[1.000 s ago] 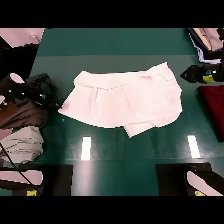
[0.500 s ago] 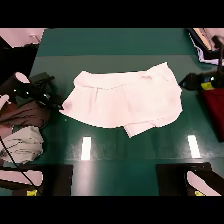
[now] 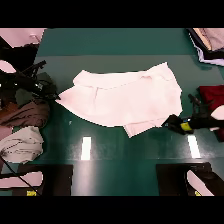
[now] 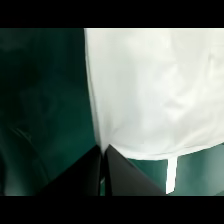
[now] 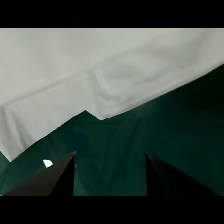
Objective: Fold the shirts.
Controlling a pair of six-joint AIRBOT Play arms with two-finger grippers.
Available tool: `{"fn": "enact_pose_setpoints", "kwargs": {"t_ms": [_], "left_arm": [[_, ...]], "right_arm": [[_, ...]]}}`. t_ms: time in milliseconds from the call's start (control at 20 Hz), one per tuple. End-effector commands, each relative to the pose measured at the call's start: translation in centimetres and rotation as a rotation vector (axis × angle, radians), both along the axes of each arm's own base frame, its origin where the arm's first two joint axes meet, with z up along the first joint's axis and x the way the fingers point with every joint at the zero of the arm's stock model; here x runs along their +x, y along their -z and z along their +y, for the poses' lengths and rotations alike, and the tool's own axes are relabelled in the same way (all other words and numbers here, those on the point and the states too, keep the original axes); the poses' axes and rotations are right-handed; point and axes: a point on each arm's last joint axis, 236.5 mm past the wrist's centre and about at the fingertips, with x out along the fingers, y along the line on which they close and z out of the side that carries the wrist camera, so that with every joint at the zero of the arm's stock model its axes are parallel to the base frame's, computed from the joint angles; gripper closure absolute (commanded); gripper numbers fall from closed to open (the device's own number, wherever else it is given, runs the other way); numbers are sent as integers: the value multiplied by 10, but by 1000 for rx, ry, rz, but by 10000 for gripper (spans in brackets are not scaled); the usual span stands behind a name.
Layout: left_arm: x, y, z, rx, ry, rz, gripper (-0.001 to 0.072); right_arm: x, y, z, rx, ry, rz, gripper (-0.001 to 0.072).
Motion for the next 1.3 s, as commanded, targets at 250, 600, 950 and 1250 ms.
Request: {"fn": "enact_pose_setpoints", "kwargs": {"t_ms": [250, 600, 950, 1250], "left_arm": [[-2, -9, -8, -37, 5, -2, 684], [-4, -10, -10, -48, 9, 3, 684], [-6, -11, -11, -50, 12, 8, 685], [28, -87, -1, -4, -82, -284, 685]], "right_arm": [[20, 22, 8, 116, 302, -103, 278], [28, 40, 28, 87, 196, -25, 363], [45, 26, 13, -38, 62, -67, 692], [92, -111, -36, -131, 129, -438, 694]]}}
